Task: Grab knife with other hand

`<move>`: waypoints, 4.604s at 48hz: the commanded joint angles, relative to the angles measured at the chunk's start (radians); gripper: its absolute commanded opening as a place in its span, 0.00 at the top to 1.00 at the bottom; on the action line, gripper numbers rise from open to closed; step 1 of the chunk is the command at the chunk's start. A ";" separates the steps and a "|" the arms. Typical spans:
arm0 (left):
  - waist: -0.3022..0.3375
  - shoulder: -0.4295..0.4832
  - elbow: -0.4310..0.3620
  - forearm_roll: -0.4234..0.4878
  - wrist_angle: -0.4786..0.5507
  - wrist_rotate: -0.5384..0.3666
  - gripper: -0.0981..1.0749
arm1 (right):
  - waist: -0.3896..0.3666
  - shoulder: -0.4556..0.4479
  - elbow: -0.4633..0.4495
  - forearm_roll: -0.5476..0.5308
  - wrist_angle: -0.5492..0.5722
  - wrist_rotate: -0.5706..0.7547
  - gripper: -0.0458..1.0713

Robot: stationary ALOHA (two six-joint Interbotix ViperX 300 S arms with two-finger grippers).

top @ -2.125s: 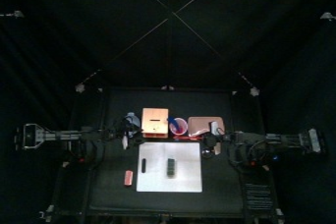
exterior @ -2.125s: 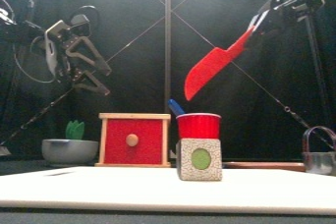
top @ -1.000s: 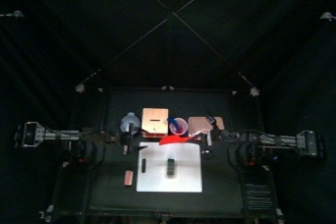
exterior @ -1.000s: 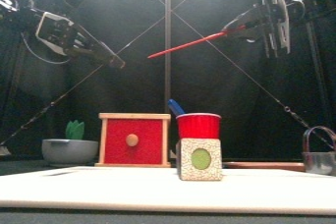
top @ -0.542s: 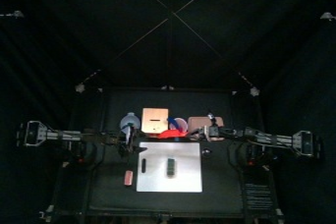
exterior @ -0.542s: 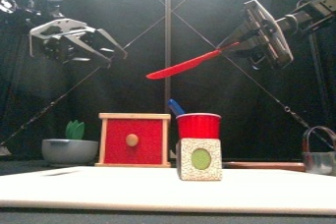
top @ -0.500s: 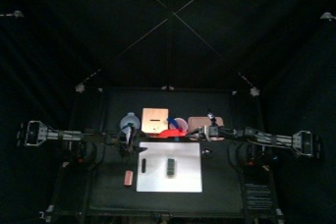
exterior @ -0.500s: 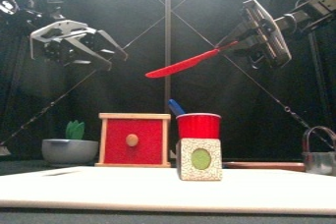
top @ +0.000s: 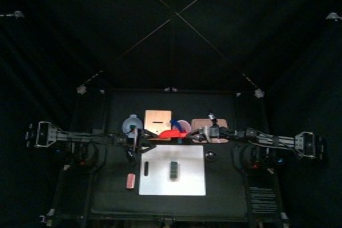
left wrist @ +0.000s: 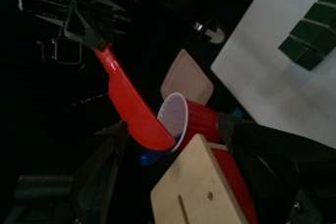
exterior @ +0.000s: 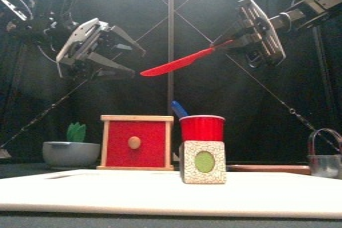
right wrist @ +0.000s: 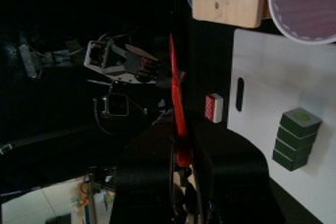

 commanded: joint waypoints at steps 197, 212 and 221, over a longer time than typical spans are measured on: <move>-0.505 0.267 -0.216 -1.097 -0.466 0.417 0.53 | -0.021 -0.103 0.086 -0.678 -0.008 -0.002 0.03; -0.506 0.186 -0.212 -1.172 -0.316 0.175 0.53 | 0.083 -0.127 0.083 -0.965 -0.137 -0.003 0.03; -0.471 0.144 -0.167 -1.144 -0.204 -0.002 0.53 | 0.146 -0.120 0.094 -1.039 -0.215 0.000 0.03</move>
